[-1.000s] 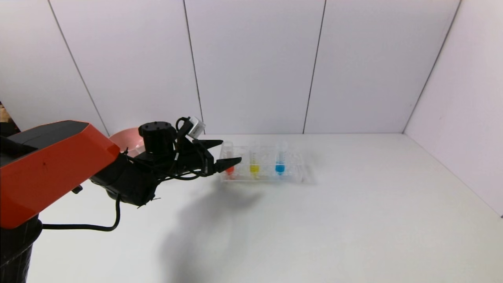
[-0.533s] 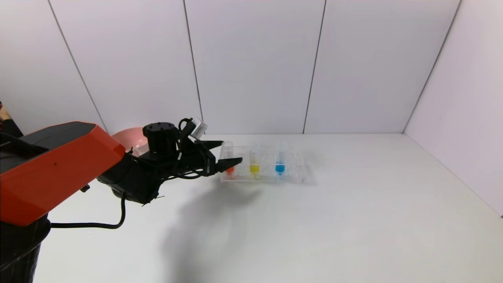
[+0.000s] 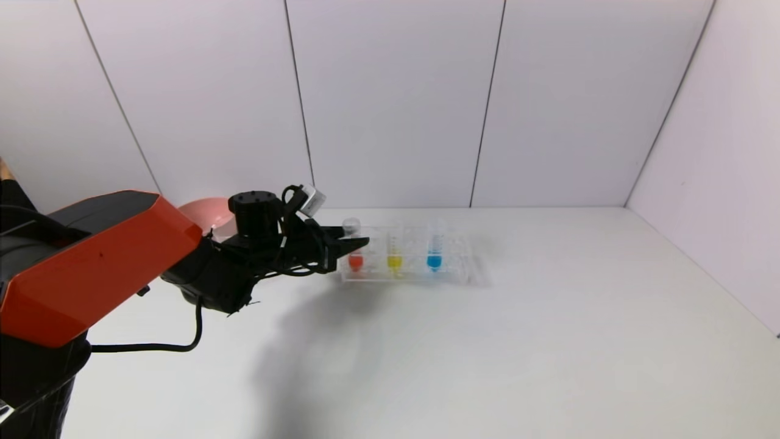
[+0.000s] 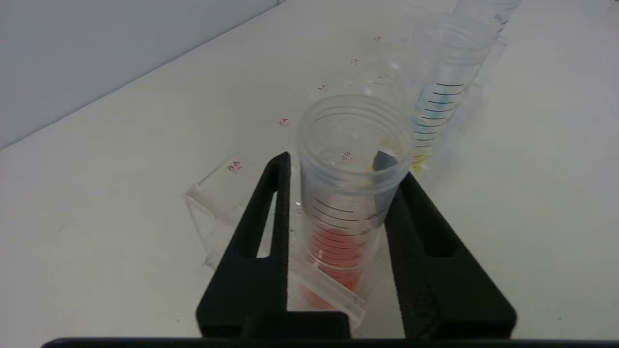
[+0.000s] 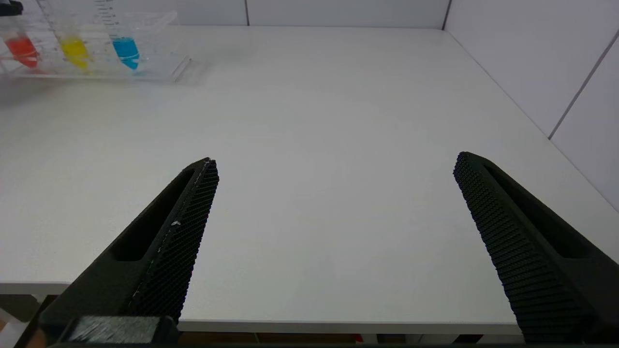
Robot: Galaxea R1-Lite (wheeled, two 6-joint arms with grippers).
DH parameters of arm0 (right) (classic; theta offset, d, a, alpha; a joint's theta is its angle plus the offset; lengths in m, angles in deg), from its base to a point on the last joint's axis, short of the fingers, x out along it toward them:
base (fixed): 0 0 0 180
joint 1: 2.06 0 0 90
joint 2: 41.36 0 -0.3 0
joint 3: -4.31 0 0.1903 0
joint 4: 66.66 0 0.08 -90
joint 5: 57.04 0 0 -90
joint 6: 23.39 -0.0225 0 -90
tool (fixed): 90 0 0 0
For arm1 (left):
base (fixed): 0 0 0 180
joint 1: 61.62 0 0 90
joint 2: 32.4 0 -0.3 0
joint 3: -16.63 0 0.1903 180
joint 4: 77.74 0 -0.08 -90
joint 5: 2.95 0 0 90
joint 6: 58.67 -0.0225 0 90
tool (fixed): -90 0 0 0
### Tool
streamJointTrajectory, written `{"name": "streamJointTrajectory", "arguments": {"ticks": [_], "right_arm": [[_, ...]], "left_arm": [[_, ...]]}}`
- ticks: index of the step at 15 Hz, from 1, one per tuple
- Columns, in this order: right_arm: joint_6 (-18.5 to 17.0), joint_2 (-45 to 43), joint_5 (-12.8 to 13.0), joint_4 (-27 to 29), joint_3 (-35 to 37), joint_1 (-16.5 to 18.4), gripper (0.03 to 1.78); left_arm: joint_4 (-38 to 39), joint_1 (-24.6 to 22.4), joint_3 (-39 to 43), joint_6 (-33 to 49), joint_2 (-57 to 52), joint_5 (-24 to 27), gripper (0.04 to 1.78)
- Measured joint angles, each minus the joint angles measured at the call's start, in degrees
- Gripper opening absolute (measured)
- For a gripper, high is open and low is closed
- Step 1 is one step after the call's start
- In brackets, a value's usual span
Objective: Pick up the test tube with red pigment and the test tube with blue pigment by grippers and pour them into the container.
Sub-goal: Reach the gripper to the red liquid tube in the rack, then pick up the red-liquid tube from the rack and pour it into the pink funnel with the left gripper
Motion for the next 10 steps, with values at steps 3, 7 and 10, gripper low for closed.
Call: {"name": "streamJointTrajectory", "arguments": {"ticks": [3,7,10], "right_arm": [[0.0,0.0,0.0,0.0,0.0,0.0,1.77],[0.0,0.0,0.0,0.0,0.0,0.0,1.77],[0.0,0.0,0.0,0.0,0.0,0.0,1.77]], "left_arm": [[0.0,0.0,-0.1,0.0,0.1,0.3,0.45],[0.0,0.0,-0.1,0.1,0.1,0.4,0.45],[0.0,0.0,0.2,0.2,-0.5,-0.1,0.45]]}}
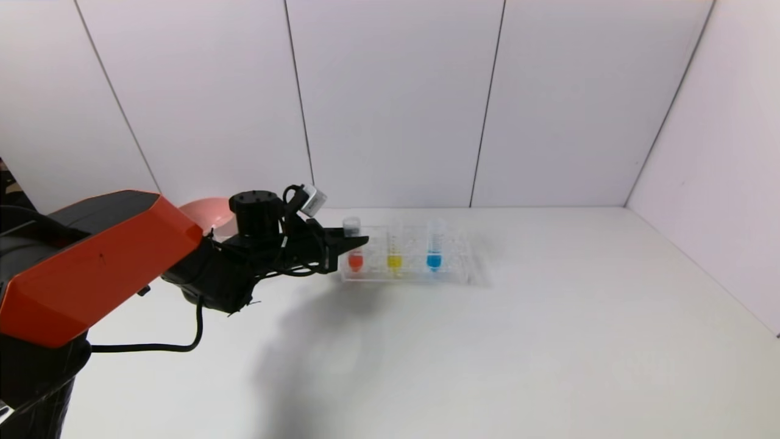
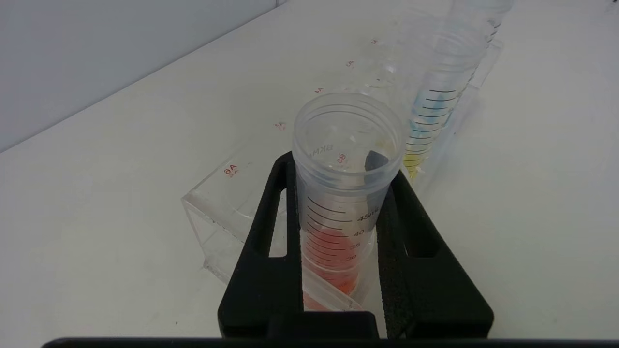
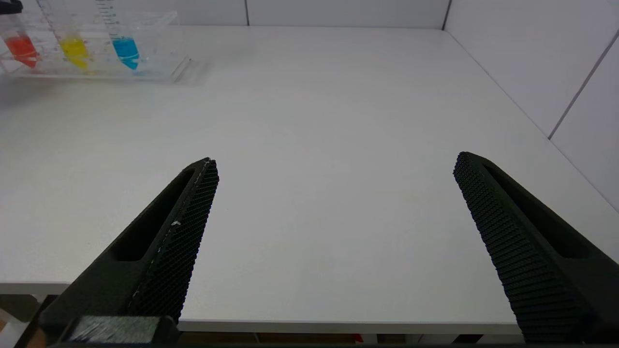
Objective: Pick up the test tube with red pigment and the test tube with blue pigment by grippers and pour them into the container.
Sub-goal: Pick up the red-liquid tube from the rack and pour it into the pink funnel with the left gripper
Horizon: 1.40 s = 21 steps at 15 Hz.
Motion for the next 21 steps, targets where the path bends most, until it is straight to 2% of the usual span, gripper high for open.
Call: {"name": "streamJointTrajectory", "arguments": {"ticks": [9,15,17,21], "right_arm": [[0.0,0.0,0.0,0.0,0.0,0.0,1.78],[0.0,0.0,0.0,0.0,0.0,0.0,1.77],[0.0,0.0,0.0,0.0,0.0,0.0,1.77],[0.0,0.0,0.0,0.0,0.0,0.0,1.77]], "left_arm": [[-0.5,0.0,1.4,0.4,-5.6,-0.3,0.45],[-6.4,-0.2,-0.3,0.1,-11.9,-0.7,0.45],[-8.4,-0.3,-0.5,0.0,-14.3,-2.5,0.45],[-12.4,-0.2,0.0,-0.1,-19.3,-9.7,0.45]]}}
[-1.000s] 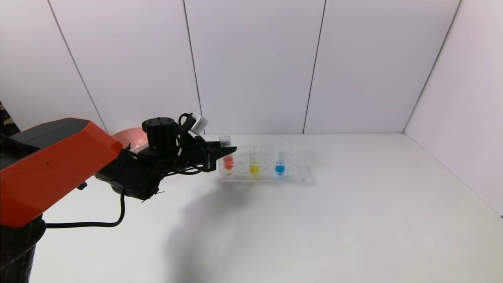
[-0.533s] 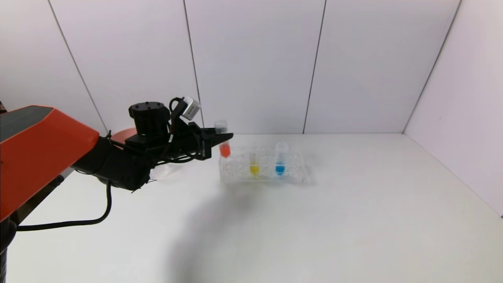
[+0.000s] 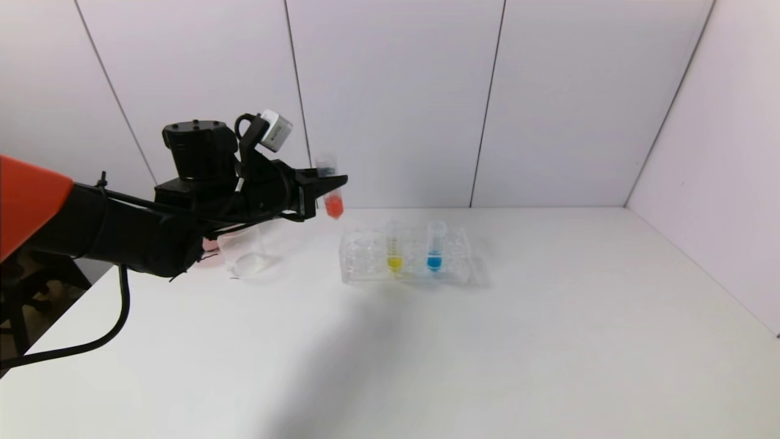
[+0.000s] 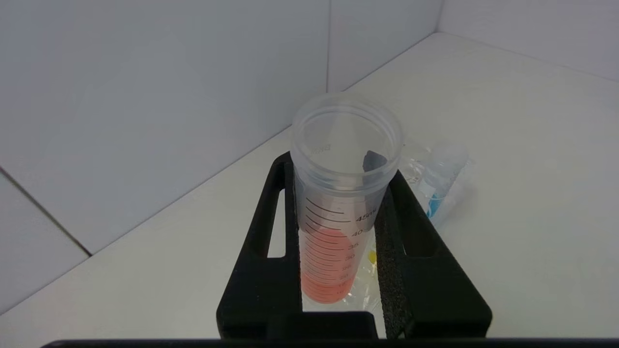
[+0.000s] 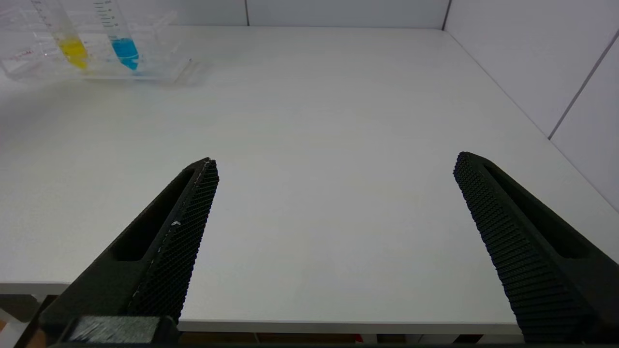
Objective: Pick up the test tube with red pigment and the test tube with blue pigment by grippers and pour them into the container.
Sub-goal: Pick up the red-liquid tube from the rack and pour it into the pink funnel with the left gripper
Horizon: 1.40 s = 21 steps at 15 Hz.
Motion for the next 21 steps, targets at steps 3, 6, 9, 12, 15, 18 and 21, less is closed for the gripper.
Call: {"name": "streamJointTrajectory", "arguments": {"ticks": [3,6,9,12,15,18,21], "right_arm": [[0.0,0.0,0.0,0.0,0.0,0.0,1.77],[0.0,0.0,0.0,0.0,0.0,0.0,1.78],[0.0,0.0,0.0,0.0,0.0,0.0,1.77],[0.0,0.0,0.0,0.0,0.0,0.0,1.77],[0.0,0.0,0.0,0.0,0.0,0.0,1.77],[0.0,0.0,0.0,0.0,0.0,0.0,1.77],[0.0,0.0,0.0,0.0,0.0,0.0,1.77]], "left_arm": [[-2.9,-0.1,0.4,0.0,-3.5,-7.2,0.45],[-5.3,-1.6,1.9,0.0,-7.6,-11.0,0.45],[-6.5,-4.5,4.0,0.0,-11.5,-11.2,0.45],[-7.6,-9.1,5.6,0.0,-14.1,-11.3,0.45],[-7.6,-13.9,8.1,0.0,-16.3,-11.2,0.45],[-7.6,-18.6,9.6,0.2,-17.9,-11.0,0.45],[-7.6,-24.1,10.2,0.6,-18.5,-10.5,0.45]]}}
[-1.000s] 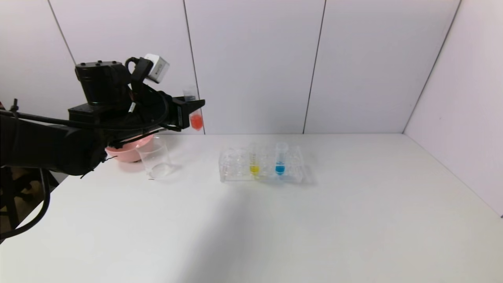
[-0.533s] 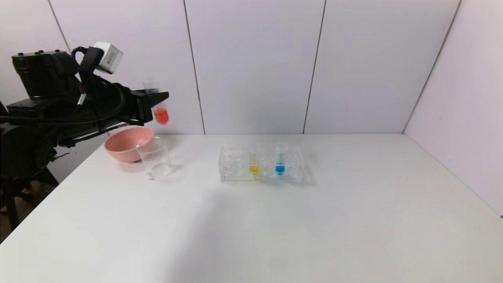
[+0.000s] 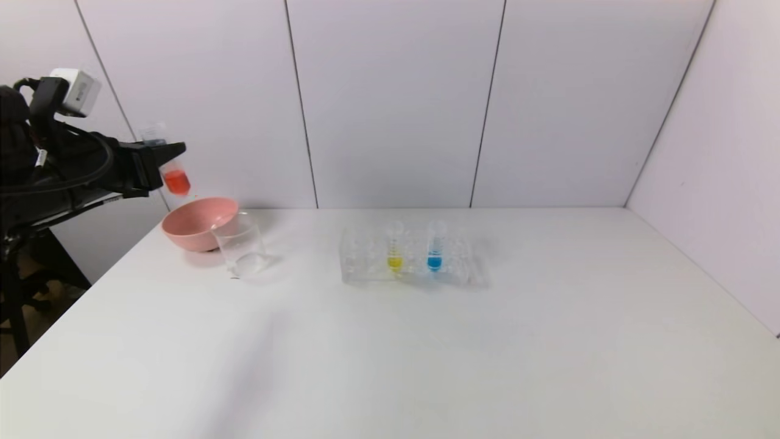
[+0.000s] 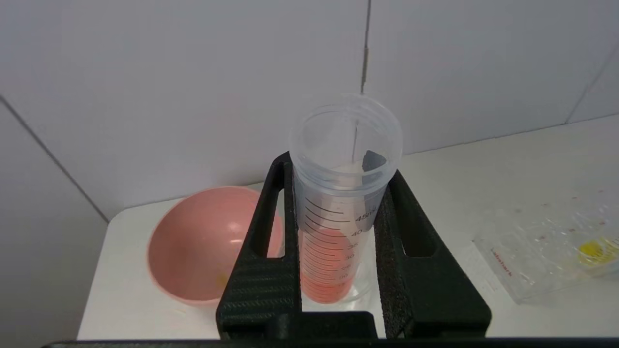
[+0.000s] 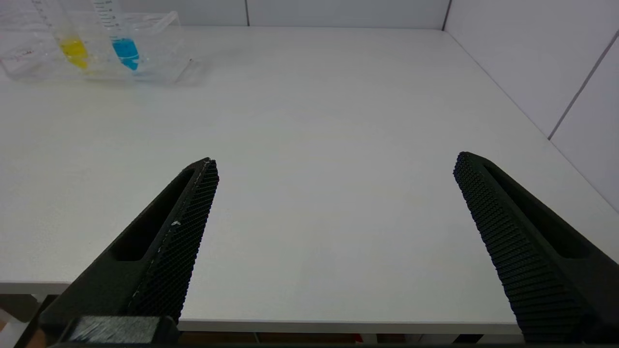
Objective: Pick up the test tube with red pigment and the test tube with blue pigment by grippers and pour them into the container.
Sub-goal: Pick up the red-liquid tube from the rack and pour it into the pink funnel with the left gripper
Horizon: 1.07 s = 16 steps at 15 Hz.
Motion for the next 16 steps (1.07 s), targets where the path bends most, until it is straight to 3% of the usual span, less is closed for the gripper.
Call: {"name": "streamJointTrajectory", "arguments": {"ticks": [4,16], "right_arm": [[0.0,0.0,0.0,0.0,0.0,0.0,1.77],[0.0,0.0,0.0,0.0,0.0,0.0,1.77]], "left_arm": [[0.5,-3.2,1.6,0.2,-0.2,0.0,0.45],[0.5,-4.4,2.1,1.0,0.5,-0.2,0.45]]}}
